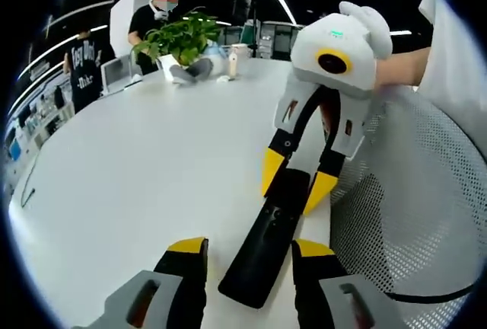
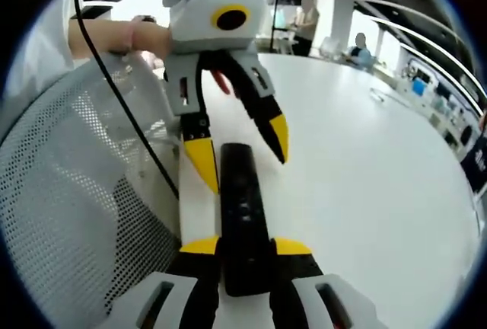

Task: Press the specified remote control buttons in sequence, fully releasing each button before pressing the next.

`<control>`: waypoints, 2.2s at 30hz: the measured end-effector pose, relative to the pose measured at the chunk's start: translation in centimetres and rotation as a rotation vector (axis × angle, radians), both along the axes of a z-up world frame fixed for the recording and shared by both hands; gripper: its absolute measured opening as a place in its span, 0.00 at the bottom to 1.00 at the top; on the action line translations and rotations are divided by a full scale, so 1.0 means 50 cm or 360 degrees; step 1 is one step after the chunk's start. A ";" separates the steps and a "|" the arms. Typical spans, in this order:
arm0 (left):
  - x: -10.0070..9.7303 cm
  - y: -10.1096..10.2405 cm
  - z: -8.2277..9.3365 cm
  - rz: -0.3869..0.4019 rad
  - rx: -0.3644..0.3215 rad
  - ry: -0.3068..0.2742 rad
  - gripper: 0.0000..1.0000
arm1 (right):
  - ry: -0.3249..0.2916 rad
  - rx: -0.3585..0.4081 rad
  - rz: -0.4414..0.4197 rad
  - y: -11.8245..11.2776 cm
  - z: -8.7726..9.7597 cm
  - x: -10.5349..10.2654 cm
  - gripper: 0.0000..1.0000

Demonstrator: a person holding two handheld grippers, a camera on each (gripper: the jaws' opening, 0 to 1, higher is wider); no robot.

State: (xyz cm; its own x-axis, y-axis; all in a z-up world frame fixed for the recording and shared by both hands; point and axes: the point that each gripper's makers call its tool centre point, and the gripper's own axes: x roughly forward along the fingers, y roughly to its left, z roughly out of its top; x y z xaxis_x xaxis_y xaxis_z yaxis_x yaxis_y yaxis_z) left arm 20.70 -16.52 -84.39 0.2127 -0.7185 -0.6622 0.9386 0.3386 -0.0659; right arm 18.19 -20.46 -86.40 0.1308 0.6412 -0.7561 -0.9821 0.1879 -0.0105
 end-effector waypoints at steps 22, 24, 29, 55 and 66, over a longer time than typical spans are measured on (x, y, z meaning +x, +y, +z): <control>0.053 0.033 0.134 0.0376 -0.0267 -0.0175 0.75 | -0.0002 0.0008 0.0000 0.001 0.000 0.001 0.22; 0.057 0.035 0.149 0.0403 -0.0298 -0.0190 0.76 | -0.0002 0.0008 0.0000 0.001 0.000 0.001 0.22; 0.065 0.044 0.181 0.0506 -0.0380 -0.0230 0.80 | -0.0001 0.0011 -0.0001 0.000 0.001 0.001 0.22; 0.057 0.155 0.356 0.0975 -0.0982 -0.0622 1.00 | -0.0007 0.0038 -0.0016 0.000 0.000 -0.002 0.22; 0.026 0.213 0.350 0.1095 -0.0900 -0.0753 1.00 | -0.0012 0.0057 -0.0027 0.002 0.001 -0.001 0.22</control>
State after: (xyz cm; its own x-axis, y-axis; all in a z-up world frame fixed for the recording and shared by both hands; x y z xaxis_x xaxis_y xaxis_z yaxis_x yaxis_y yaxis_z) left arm 22.00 -5.88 -66.88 0.8521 -0.5233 -0.0023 0.5224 0.8509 -0.0560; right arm 18.16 -20.35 -86.33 0.1476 0.6655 -0.7317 -0.9787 0.2049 -0.0111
